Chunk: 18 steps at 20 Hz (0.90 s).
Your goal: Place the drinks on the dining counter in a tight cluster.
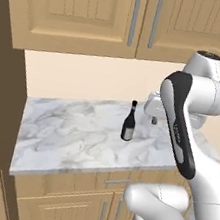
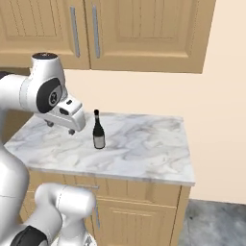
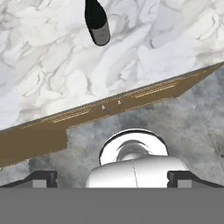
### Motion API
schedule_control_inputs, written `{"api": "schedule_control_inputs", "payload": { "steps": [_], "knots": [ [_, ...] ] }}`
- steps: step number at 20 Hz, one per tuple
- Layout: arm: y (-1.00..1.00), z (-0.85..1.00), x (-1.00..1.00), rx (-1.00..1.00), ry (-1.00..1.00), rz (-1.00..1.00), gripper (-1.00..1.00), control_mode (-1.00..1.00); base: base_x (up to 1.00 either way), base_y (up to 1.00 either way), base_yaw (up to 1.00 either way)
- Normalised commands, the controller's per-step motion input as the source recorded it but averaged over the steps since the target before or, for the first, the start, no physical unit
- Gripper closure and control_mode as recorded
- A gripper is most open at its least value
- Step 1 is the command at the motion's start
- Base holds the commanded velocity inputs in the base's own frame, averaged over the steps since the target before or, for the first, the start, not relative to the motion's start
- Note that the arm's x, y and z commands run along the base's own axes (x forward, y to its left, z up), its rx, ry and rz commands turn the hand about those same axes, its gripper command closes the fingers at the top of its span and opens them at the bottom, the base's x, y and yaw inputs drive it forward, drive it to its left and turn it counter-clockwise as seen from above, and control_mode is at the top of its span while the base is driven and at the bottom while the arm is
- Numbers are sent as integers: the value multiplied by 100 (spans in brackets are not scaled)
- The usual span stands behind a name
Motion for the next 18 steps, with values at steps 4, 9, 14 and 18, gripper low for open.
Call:
{"api": "schedule_control_inputs", "payload": {
  "steps": [4, 9, 14, 18],
  "knots": [
    [0, 0, 0, 0, 0, 0, -100, 100, 90, 5, -3],
    [0, 0, 0, 0, 0, 0, -100, 100, 82, -42, 11],
    [0, 0, 0, 0, 0, 0, -100, 100, 35, -20, 5],
    [0, 0, 0, 0, 0, 0, -100, 100, 0, 0, 0]
  ]
}}
